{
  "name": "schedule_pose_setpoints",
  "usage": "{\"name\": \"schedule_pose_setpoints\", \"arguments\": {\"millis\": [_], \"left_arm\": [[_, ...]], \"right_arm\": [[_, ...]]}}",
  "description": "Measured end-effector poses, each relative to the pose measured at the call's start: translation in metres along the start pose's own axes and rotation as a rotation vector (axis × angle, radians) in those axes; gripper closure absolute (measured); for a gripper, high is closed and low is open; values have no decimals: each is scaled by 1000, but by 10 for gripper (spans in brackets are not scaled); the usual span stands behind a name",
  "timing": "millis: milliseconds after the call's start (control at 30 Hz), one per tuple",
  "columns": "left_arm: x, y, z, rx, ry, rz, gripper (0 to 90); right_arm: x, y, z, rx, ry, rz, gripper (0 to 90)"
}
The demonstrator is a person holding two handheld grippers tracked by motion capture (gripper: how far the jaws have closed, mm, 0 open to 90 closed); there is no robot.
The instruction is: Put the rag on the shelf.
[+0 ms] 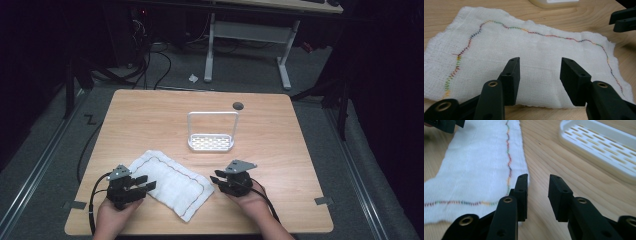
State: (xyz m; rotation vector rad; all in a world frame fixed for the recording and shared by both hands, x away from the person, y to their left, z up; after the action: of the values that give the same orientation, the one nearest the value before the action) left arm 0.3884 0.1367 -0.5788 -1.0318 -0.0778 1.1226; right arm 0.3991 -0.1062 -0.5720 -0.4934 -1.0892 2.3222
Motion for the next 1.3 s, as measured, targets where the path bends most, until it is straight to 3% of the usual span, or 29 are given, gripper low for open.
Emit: {"name": "schedule_pose_setpoints", "arguments": {"millis": [67,233,333,367,433,667,833,1067,1167,1267,1300], "left_arm": [[0,0,0,-3,3,2,510],[0,-1,2,-10,1,5,511],[1,-2,3,-14,2,8,512],[1,-2,3,-14,2,10,512],[2,-2,3,-13,2,12,512],[-1,0,1,-5,4,8,513],[-5,2,-1,1,11,0,513],[-19,8,-10,28,22,-25,512],[-25,9,-15,35,27,-31,512],[-32,13,-21,58,20,-61,535],[-32,13,-21,58,20,-61,547]], "right_arm": [[1,-3,-4,3,-7,3,724],[9,-12,-31,56,-42,30,900],[11,-9,-41,93,-57,21,900],[11,-5,-45,113,-54,48,900],[13,-2,-46,120,-51,50,900],[23,4,-37,121,-72,64,900],[48,21,-13,103,-107,59,900],[70,37,14,86,-149,35,900],[66,29,17,55,-130,42,900],[43,1,3,17,-78,35,900],[43,1,3,17,-78,35,900]]}}
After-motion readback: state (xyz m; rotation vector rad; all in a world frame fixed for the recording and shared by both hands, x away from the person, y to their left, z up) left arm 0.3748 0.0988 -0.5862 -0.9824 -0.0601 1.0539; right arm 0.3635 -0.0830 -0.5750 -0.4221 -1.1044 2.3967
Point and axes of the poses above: each handheld gripper's, and its own axes: z roughly backward along the jaws, y roughly out of its underside, x roughly to its left, the point moved 10 cm from there along -z, roughly forward along the jaws, and after that the axes turned 10 degrees about z, right-handed, at the moved point
